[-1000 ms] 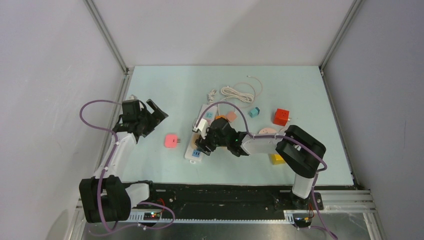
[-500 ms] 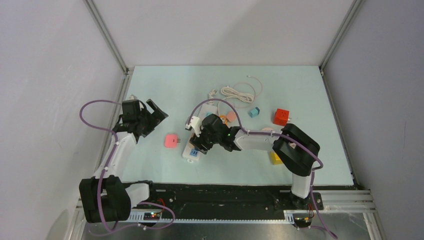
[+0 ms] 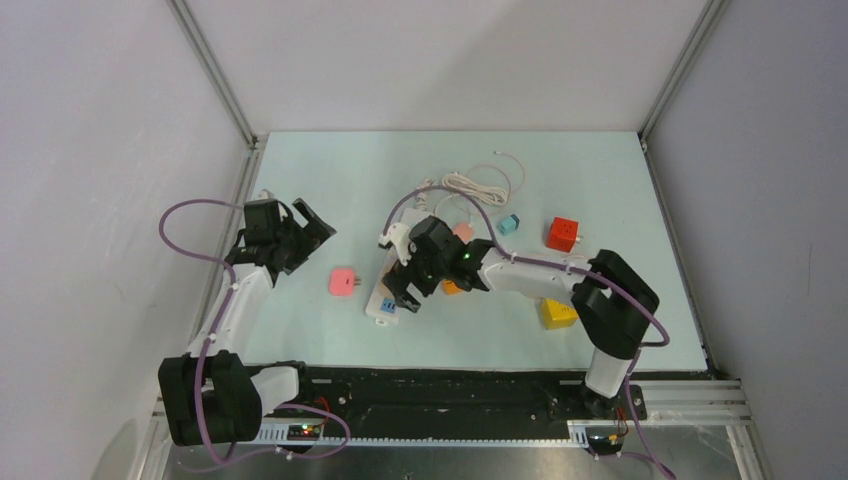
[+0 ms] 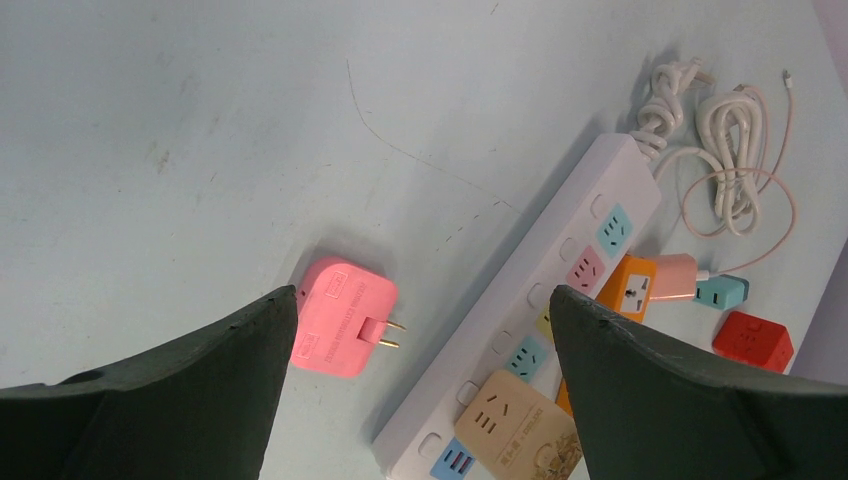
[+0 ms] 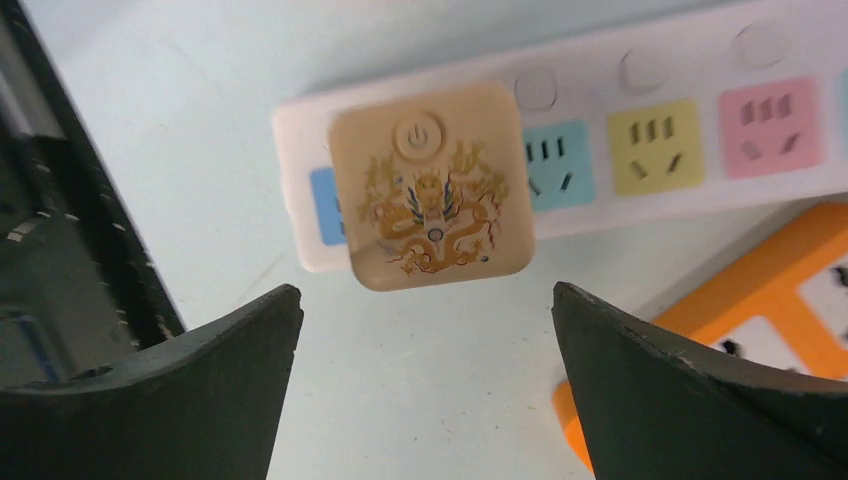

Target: Insert the plug

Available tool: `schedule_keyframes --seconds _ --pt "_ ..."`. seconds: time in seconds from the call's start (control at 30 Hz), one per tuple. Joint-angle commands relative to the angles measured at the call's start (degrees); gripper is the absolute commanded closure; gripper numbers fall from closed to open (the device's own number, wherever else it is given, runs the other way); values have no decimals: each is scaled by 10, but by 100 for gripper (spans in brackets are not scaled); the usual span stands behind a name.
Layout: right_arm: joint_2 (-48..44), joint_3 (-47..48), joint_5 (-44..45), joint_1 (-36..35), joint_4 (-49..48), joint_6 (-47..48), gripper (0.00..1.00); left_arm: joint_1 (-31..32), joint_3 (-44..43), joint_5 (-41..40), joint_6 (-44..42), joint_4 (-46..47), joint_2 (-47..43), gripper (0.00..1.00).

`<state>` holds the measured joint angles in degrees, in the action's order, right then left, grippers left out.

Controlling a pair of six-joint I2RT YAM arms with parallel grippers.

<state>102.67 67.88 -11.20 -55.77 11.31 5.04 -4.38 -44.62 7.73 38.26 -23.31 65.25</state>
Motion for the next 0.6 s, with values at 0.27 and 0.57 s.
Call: schedule_keyframes --seconds 0.27,0.57 --pt "-148 50 61 72 64 -111 1 -2 -31 47 -50 9 14 0" --pt "-169 34 231 155 158 -225 2 69 -53 60 -92 8 41 0"
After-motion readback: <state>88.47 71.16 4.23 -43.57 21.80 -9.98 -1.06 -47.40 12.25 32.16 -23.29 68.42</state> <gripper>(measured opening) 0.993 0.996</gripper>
